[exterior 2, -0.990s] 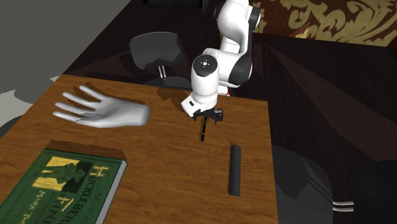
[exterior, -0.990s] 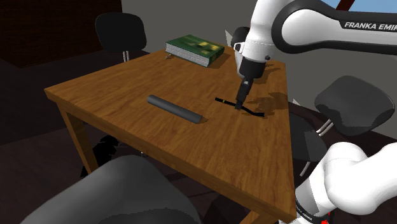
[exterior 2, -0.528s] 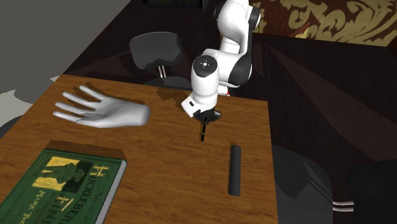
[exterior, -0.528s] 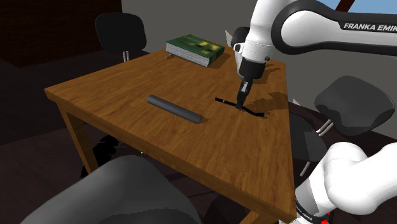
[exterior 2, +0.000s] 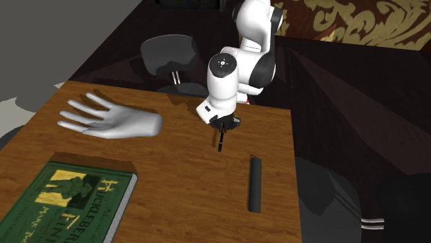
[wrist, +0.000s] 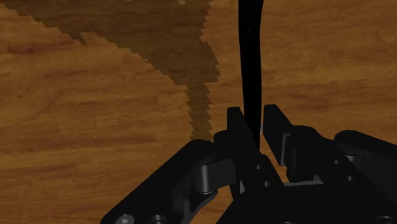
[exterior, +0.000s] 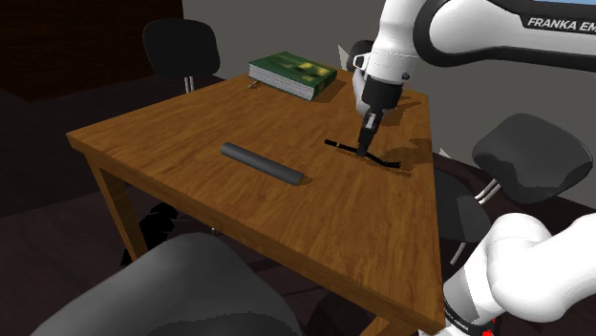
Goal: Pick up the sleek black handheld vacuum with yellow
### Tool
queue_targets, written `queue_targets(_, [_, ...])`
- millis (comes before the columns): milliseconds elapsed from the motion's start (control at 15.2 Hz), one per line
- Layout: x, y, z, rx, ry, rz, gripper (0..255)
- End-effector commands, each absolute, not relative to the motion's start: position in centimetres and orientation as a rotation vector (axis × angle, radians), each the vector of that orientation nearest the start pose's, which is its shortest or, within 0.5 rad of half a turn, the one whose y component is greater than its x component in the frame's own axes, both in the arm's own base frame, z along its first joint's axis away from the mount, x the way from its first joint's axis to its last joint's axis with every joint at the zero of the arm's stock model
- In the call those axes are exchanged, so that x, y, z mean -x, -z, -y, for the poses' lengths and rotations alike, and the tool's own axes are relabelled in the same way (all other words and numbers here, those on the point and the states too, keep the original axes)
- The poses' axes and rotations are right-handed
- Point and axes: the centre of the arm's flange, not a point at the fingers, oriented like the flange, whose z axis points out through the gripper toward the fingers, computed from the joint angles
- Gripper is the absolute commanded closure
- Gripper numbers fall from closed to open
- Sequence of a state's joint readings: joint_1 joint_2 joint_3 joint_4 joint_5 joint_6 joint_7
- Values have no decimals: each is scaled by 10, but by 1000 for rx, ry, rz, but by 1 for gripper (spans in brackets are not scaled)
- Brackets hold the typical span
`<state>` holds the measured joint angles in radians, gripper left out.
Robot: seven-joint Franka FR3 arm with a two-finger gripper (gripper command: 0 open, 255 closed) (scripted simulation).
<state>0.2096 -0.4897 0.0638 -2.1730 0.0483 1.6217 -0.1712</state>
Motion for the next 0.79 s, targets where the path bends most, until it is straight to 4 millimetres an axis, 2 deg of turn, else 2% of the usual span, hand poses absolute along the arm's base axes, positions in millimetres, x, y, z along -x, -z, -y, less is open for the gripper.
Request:
queue_targets(0, [-379, -587, -116, 3052, -99, 670, 255])
queue_targets(594, [-379, -635, -116, 3052, -99, 670, 255])
queue_targets(726, [-379, -636, -116, 3052, -99, 670, 255])
